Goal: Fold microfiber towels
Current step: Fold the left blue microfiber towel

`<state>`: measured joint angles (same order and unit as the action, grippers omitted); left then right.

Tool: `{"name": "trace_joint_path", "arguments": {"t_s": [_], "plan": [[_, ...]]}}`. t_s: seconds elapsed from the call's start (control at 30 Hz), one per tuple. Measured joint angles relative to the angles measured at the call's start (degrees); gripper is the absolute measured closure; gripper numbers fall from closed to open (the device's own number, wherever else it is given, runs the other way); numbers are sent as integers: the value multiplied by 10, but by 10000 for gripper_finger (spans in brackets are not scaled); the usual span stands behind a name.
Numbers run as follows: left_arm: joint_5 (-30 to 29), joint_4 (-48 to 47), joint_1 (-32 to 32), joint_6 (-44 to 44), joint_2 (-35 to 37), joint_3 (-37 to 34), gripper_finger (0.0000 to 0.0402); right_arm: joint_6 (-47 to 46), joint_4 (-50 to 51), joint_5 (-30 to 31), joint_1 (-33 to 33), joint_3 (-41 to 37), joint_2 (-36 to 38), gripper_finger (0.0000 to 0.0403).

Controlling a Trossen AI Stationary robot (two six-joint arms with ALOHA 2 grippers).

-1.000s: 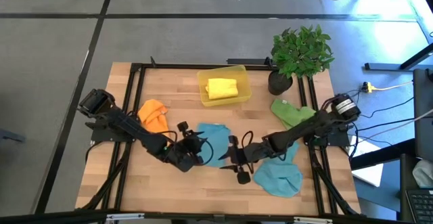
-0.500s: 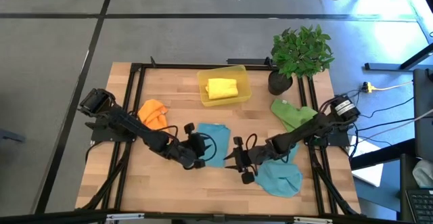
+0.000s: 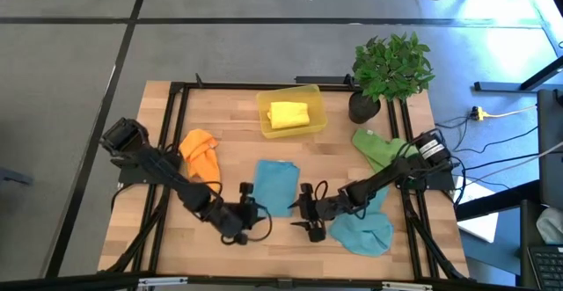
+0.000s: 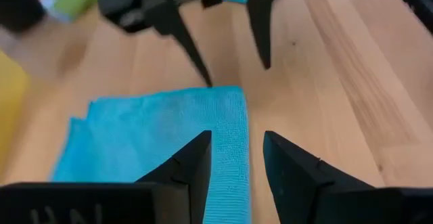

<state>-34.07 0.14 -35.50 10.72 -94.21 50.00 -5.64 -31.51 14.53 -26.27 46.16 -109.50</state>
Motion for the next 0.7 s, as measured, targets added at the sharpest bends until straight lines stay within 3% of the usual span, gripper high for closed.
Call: {"name": "trace_joint_path", "arguments": {"t_s": [0.17, 0.37, 0.5, 0.7], "plan": [[-29, -20, -9, -21, 0, 0, 257, 21, 1, 28, 0, 29, -20, 146], [53, -92, 5, 46, 0, 0, 215, 29, 12, 50, -1, 36, -26, 146], [56, -141, 3, 70, 0, 0, 201, 29, 16, 54, -6, 36, -26, 146], [47, -140, -13, 68, 0, 0, 200, 18, 40, 54, -10, 36, -28, 146]]}}
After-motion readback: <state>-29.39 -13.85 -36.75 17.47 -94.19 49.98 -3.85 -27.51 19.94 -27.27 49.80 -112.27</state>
